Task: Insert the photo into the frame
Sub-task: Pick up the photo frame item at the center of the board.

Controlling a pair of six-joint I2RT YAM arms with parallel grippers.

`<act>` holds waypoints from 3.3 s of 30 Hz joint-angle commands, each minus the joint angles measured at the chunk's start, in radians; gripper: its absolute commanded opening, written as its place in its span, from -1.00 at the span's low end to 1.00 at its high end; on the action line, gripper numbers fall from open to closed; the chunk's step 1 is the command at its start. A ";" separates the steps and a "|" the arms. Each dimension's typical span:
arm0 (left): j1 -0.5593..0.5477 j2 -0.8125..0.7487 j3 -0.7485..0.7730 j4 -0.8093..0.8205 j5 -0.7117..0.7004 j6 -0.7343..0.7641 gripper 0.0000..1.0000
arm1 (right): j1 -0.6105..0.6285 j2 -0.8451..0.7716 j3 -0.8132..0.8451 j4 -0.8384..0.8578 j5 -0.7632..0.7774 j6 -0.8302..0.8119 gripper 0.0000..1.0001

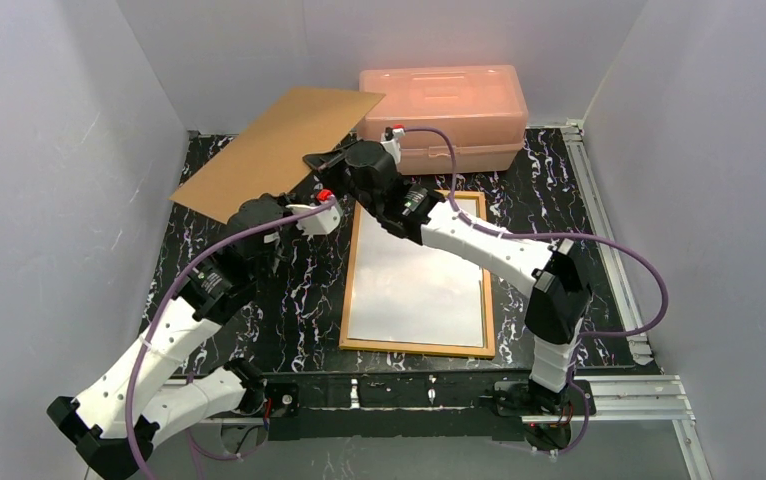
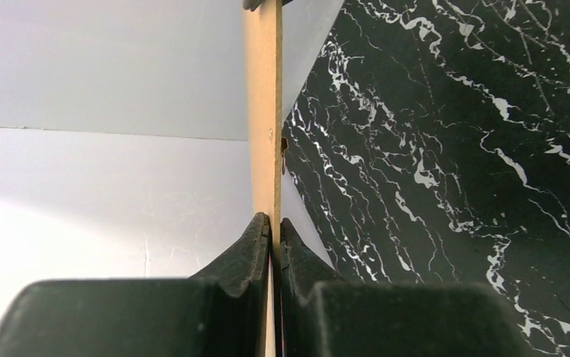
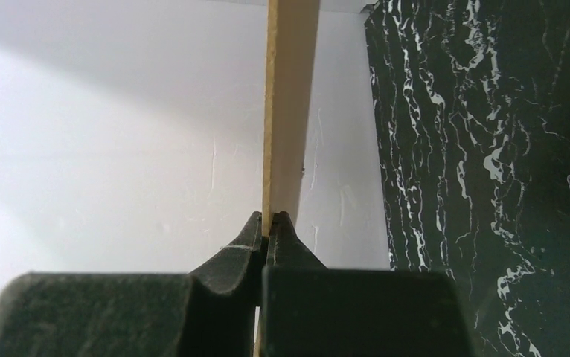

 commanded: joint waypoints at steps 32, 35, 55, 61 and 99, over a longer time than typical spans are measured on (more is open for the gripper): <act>0.052 0.182 1.210 -0.465 0.585 -0.739 -1.00 | -0.232 -0.366 -0.639 1.112 -0.672 -0.332 0.97; 0.063 0.187 1.236 -0.472 0.674 -0.803 -1.00 | -0.272 -0.285 -0.612 1.413 -0.734 -0.254 0.97; 0.067 0.184 1.240 -0.448 0.679 -0.916 -1.00 | -0.303 -0.183 -0.460 1.700 -0.848 -0.091 0.56; 0.066 0.191 1.226 -0.410 0.601 -0.924 -1.00 | -0.304 -0.301 -0.593 1.696 -0.792 -0.134 -0.05; 0.114 0.256 0.869 -0.765 0.668 -0.731 0.97 | -0.385 -0.694 -0.370 -0.413 -0.656 -0.826 -0.97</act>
